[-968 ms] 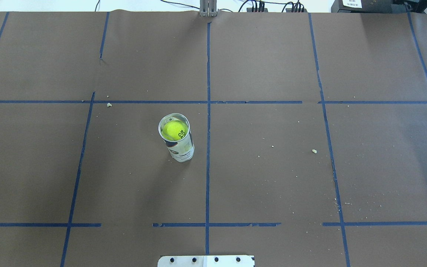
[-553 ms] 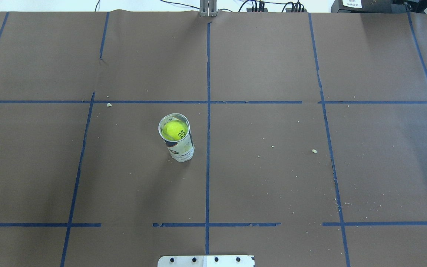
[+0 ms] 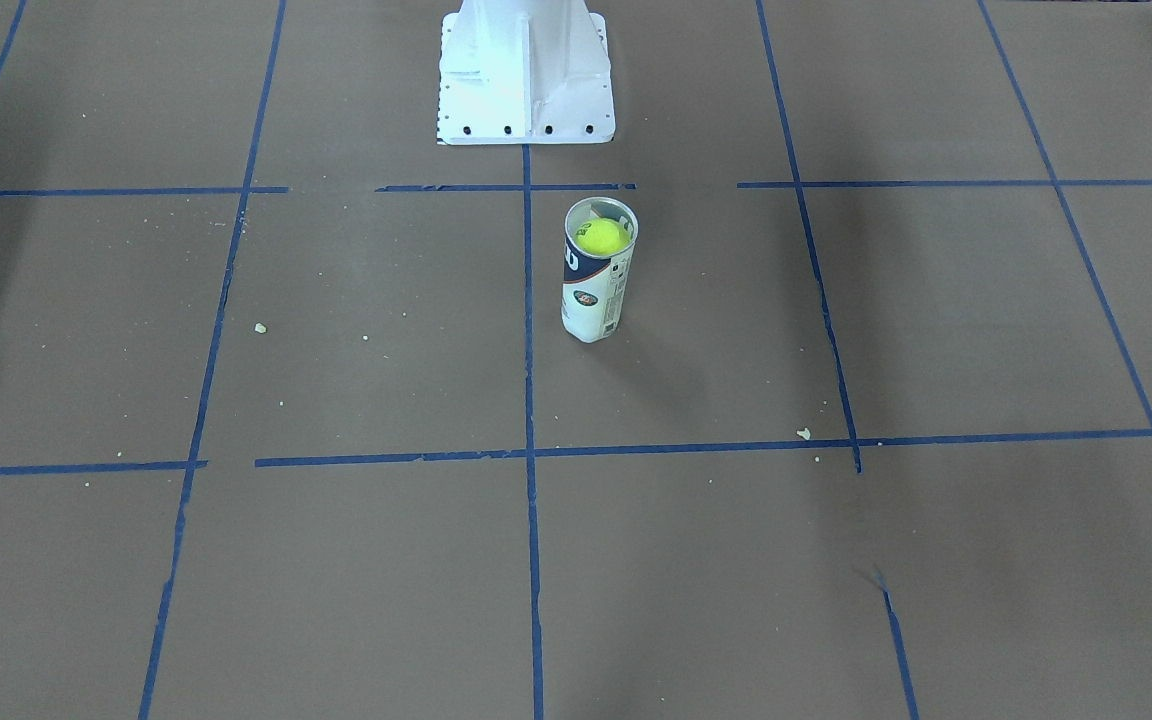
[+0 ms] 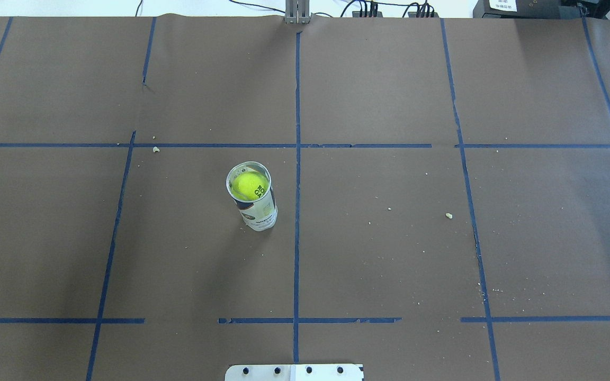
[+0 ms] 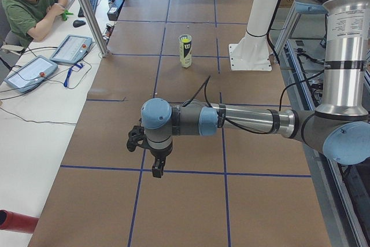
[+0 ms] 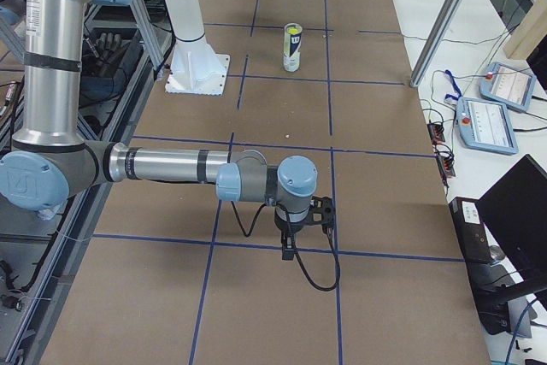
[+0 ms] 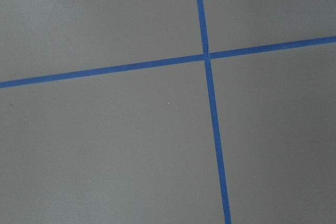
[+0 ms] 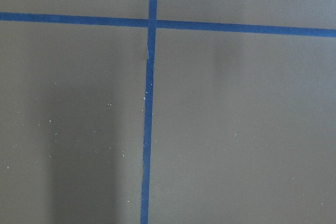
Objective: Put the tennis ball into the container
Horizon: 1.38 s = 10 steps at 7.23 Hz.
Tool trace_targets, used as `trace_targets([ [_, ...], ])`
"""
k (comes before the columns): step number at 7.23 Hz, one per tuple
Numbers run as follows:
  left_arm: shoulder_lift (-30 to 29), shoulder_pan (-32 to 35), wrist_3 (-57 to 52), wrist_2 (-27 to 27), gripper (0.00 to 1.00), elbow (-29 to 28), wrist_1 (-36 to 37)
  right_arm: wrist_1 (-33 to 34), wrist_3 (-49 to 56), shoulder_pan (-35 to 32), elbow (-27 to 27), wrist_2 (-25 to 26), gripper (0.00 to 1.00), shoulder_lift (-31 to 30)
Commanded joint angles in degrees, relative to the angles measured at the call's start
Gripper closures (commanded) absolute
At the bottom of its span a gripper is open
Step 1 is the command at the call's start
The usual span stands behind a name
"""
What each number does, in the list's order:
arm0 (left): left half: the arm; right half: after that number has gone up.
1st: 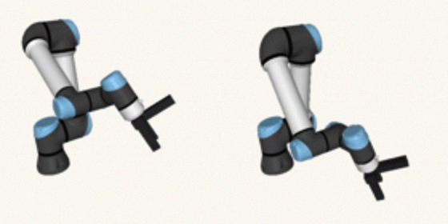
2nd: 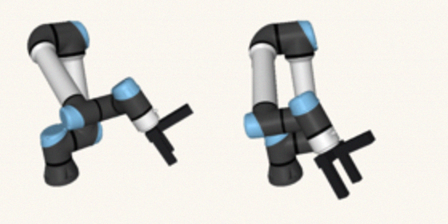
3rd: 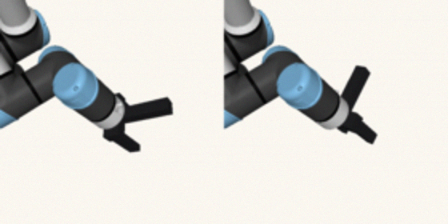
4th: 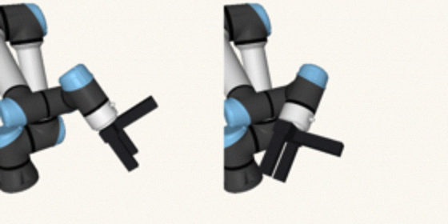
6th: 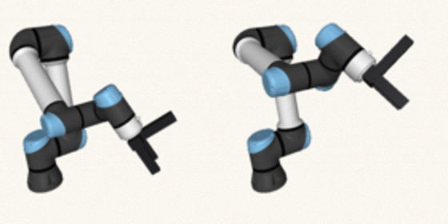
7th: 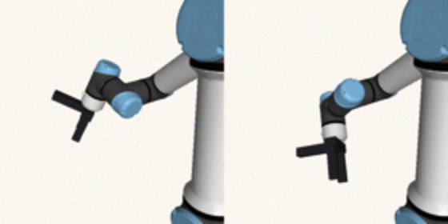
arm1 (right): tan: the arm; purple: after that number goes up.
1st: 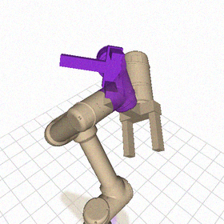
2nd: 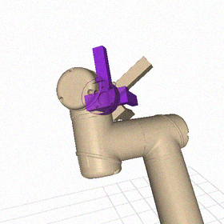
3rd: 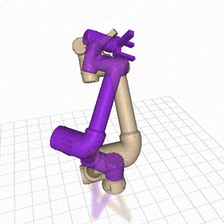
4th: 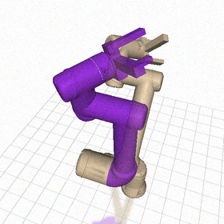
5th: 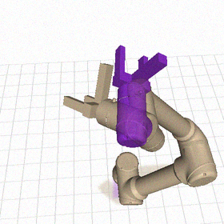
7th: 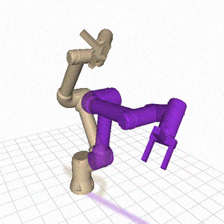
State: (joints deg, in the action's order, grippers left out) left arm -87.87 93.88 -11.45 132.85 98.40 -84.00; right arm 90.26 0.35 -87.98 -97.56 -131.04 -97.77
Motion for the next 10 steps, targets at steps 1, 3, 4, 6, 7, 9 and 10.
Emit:
trace_targets([
  [1, -0.2, 0.0, -0.1, 0.0, 0.0, 0.6, -0.1, 0.1, 0.0, 0.0, 0.0, 0.0, 0.0, 0.0],
  [3, -0.2, 0.0, -0.2, 4.0, 0.0, -0.1, -0.4, 0.0, 0.0, 0.0, 0.0, 0.0, 0.0, -0.1],
  [4, -0.2, 0.0, -0.3, 4.3, 0.0, 0.2, -0.4, 0.0, 0.0, 0.0, 0.0, 0.0, 0.0, 0.0],
  [6, -0.5, -0.1, -0.3, 4.3, 0.0, 0.3, -0.5, 0.0, 0.0, 0.0, 0.0, 0.0, 0.0, 0.0],
  [7, -0.7, -0.1, -0.3, 4.3, 0.0, 0.2, -0.5, 0.0, 0.0, 0.0, 0.0, 0.0, 0.0, -0.1],
  [9, -0.8, -0.1, -0.3, 4.2, 0.0, 0.1, -0.4, 0.0, 0.0, 0.0, 0.0, 0.0, 0.0, -0.1],
  [10, -0.9, -0.1, -0.3, 4.2, 0.0, 0.1, -0.4, 0.1, 0.0, 0.0, 0.0, 0.0, 0.0, -0.1],
])
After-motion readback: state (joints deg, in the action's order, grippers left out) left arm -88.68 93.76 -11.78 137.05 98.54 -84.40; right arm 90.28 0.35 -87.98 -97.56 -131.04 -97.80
